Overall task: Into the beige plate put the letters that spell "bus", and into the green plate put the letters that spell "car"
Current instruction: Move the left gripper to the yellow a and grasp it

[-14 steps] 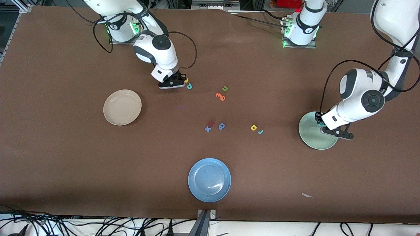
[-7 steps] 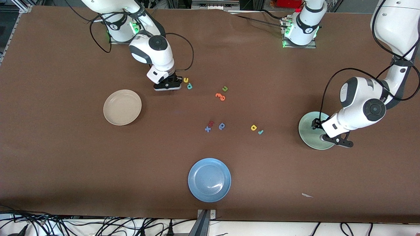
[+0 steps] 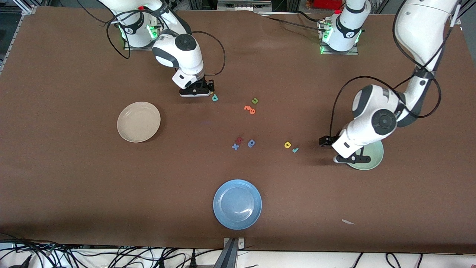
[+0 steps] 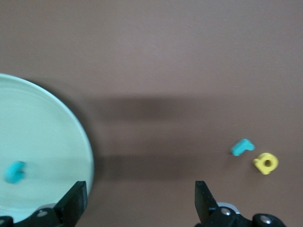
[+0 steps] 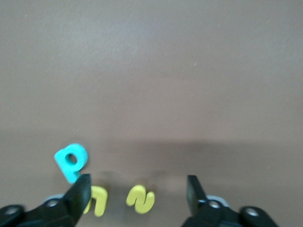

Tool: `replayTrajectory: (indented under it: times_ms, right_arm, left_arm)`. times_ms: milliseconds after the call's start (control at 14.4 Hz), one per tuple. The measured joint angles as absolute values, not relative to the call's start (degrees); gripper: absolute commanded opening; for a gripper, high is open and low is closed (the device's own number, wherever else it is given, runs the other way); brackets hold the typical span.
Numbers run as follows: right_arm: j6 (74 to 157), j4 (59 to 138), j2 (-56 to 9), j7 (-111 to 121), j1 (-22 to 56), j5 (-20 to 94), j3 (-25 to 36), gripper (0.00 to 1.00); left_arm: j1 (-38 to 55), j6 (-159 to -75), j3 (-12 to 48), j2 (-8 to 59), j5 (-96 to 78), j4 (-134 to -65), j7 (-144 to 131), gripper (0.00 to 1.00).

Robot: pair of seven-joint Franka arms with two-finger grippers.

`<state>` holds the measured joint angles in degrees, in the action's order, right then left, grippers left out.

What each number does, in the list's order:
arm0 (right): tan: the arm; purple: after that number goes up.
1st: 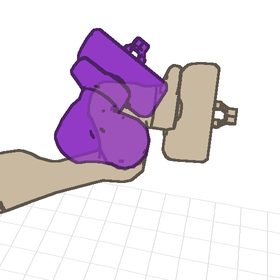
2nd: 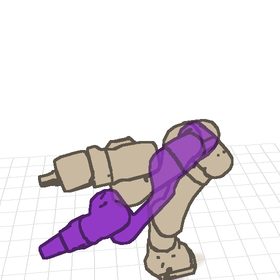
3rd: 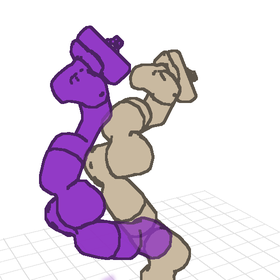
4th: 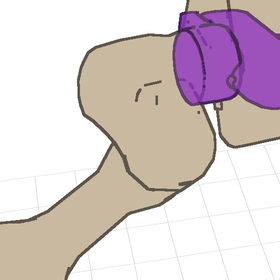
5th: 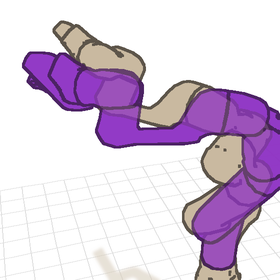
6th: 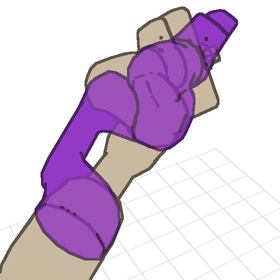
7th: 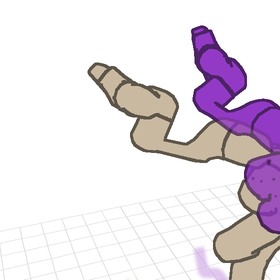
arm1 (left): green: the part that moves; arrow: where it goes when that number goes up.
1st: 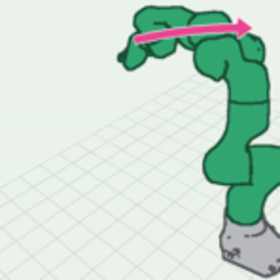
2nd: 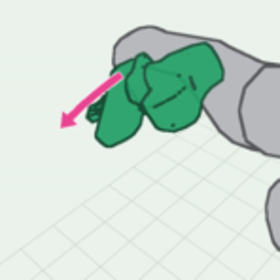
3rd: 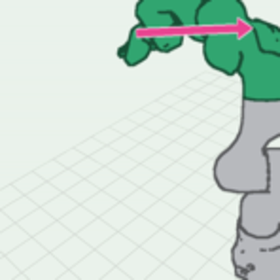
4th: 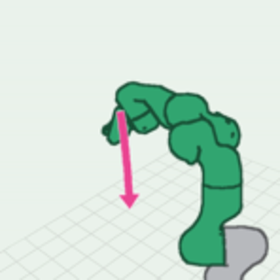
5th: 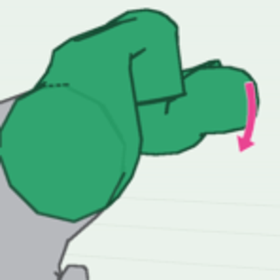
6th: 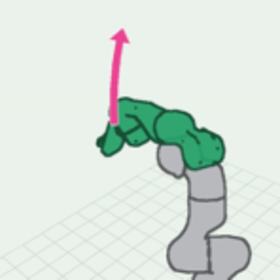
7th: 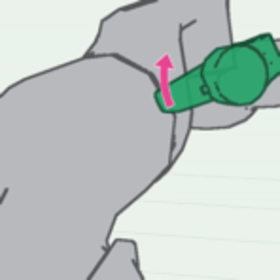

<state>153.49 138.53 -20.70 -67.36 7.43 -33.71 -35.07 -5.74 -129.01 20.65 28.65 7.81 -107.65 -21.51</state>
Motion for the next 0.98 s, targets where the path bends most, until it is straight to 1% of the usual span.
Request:
replayTrajectory:
  times_ms: [209,488,766,975]
  right_arm:
    - [153.46,139.28,-21.14,-67.72,7.5,-33.71,-35.73,1.0]
    - [153.46,140.03,-21.25,-67.72,7.5,-33.72,-35.77,1.0]
    - [153.46,140.59,-21.13,-67.68,7.46,-34.06,-35.77,1.0]
    - [153.98,142.16,-21.13,-67.68,6.89,-37.08,-35.74,1.0]
  left_arm:
    - [-1.52,-129.01,20.71,29.73,4.97,-107.6,-30.09,1.0]
    - [1.89,-129.5,20.71,30.99,3.25,-107.6,-37.26,1.0]
    - [6.34,-133.83,20.7,32.15,3.25,-107.68,-48.47,1.0]
    - [8.73,-136.32,20.13,34.28,3.25,-107.16,-53.85,1.0]
